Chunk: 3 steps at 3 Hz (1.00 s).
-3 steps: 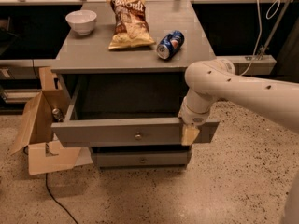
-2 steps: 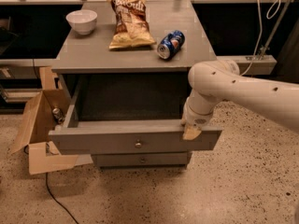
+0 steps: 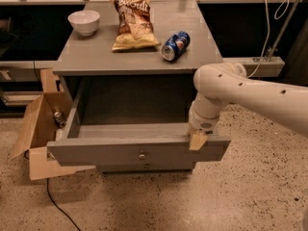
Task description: Open top drawer
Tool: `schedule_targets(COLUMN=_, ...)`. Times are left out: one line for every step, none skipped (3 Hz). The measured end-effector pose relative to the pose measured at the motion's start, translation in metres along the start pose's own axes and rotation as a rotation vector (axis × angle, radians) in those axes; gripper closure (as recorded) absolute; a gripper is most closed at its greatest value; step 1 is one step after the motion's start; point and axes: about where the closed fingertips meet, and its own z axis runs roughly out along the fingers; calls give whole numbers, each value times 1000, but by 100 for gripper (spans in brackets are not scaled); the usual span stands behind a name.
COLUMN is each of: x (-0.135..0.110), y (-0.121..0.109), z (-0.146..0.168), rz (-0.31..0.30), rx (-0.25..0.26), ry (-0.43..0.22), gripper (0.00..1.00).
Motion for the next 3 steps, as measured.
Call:
schedule_targets(x=4, y=-1, z=-9, rz=-14, rx=14, ry=-11, gripper=16)
schedule_targets(x=17, y=-3, z=-46, rz=-14, rx=82, ry=-27, gripper=0)
schedule_targets(x=32, y=-6, z=-96, rz=5, rx=176, ry=-3, gripper=0)
